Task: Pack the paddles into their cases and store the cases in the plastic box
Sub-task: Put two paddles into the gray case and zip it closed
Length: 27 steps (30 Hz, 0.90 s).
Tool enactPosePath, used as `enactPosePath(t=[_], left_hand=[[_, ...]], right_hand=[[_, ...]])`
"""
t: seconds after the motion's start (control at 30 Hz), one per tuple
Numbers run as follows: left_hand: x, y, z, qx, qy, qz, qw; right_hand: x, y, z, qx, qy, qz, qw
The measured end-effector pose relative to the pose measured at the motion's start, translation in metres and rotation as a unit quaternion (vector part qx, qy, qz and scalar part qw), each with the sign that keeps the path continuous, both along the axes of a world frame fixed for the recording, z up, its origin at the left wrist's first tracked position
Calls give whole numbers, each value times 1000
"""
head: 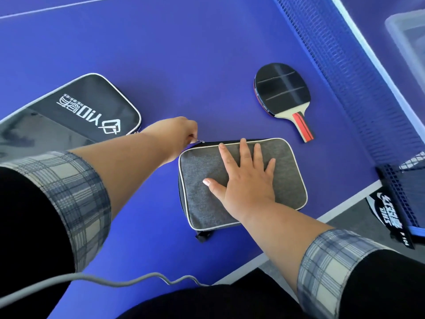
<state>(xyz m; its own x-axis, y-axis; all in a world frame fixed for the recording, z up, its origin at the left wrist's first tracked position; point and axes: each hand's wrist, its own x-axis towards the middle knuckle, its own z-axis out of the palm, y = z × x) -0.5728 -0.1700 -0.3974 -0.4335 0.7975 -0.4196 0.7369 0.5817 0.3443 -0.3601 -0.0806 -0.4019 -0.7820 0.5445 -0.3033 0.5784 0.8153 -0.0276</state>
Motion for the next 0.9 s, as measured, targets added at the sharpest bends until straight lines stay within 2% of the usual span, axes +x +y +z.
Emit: enactPosePath(t=[0.23, 0.43, 0.63, 0.9], left_hand=[[27, -61, -14, 3, -9, 165, 986], [57, -87, -16, 15, -10, 246, 969], [93, -105, -12, 9, 5, 303, 953], [176, -126, -9, 10, -19, 362, 932]], right_hand=[[0, 0, 3, 5, 2, 10, 1000], [-7, -1, 4, 21, 9, 215, 976], [-5, 5, -1, 9, 33, 216, 976], [-7, 6, -5, 10, 39, 218, 975]])
